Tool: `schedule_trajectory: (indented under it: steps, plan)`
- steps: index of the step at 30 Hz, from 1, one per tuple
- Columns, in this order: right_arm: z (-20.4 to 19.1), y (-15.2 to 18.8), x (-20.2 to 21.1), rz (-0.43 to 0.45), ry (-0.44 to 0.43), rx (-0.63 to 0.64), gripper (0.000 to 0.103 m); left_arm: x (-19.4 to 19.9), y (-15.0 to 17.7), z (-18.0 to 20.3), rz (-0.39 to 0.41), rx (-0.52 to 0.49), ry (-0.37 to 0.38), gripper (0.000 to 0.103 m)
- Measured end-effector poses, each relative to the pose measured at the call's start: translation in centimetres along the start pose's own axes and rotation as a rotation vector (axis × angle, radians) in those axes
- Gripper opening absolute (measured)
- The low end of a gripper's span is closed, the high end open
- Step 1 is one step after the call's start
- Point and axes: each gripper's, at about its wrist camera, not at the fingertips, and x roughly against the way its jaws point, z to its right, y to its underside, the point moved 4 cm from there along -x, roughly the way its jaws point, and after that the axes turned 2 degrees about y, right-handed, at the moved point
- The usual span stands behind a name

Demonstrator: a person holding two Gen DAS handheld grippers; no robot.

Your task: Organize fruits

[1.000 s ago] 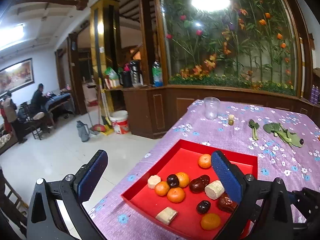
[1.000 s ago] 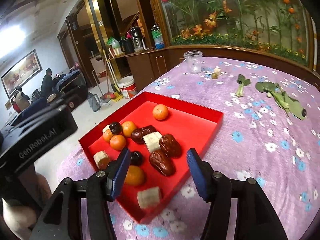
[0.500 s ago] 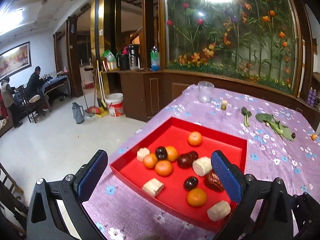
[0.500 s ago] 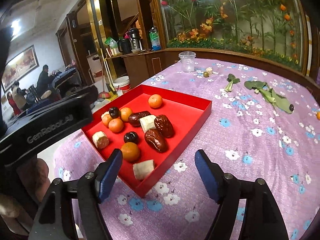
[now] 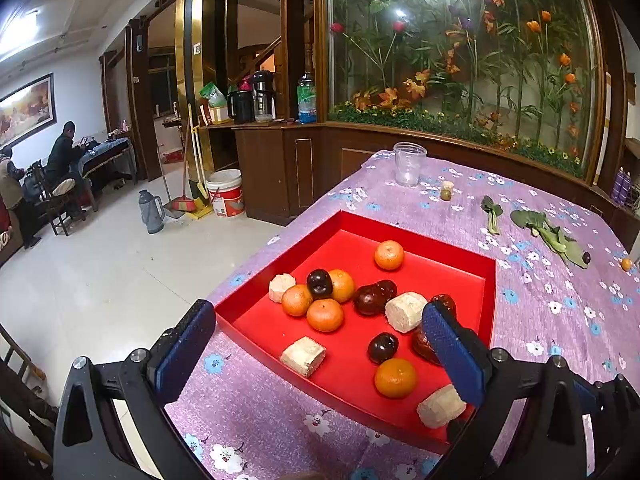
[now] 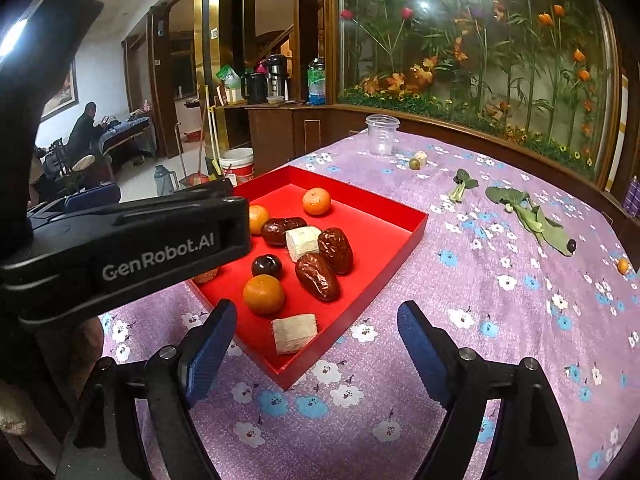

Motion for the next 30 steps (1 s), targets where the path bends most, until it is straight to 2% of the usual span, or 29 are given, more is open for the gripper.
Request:
schedule_trajectory:
  steps: [13,30]
  plan:
    - [0.5,0.1,-0.3,-0.011,0.021,-0.013,0.087,-0.5,0.6,0.6,-0.027,-0.018,0.015,0.103]
    - [0.9,0.4,-0.6,-0.045,0.062,-0.032,0.088,-1.1,2.7,1.4,-0.118,-0.026,0.069,0.103]
